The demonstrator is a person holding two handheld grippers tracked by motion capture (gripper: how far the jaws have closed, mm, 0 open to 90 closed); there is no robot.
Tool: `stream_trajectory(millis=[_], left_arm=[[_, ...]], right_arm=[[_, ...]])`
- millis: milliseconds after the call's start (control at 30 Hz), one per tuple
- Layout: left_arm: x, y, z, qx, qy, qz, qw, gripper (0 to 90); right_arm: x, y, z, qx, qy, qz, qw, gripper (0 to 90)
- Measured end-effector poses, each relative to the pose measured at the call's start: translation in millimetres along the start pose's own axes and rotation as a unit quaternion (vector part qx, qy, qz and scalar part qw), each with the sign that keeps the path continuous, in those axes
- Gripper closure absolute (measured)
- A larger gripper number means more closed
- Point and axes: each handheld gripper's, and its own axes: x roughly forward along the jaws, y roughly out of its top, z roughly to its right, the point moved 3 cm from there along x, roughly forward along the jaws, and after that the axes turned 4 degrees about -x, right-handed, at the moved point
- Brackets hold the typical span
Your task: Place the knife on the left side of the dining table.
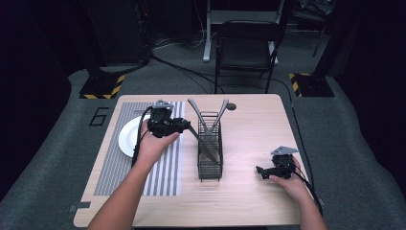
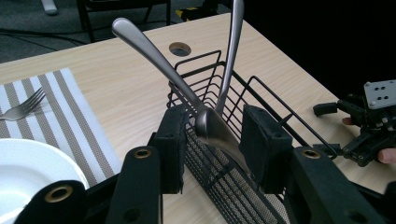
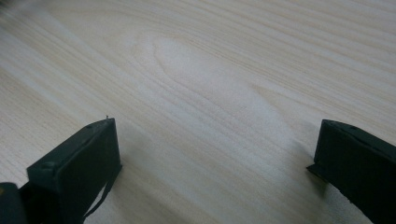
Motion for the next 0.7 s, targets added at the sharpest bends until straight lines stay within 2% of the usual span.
stream_trajectory(millis=[300,400,533,700], left_arm=[[8.4,0.1,-0.5,-0.005,-0.004,0.004,1.0,70.3],[7.7,0.5,-0.7,-0.013,-0.005,0.003,0.9999,72.1],[6.4,0.4,1.0,-0.014,0.001,0.002,0.9999,73.1],[4.0,0.7,5.5,-0.01,-0.004,0.006,0.9999,74.0]], right_arm=[[0.0,0.0,0.0,0.0,0.0,0.0,1.0,0.0],[0.0,0.0,0.0,0.0,0.0,0.0,1.0,0.0],[0.0,0.0,0.0,0.0,0.0,0.0,1.0,0.0],[0.0,0.0,-0.1,0.0,0.0,0.0,1.0,0.0]])
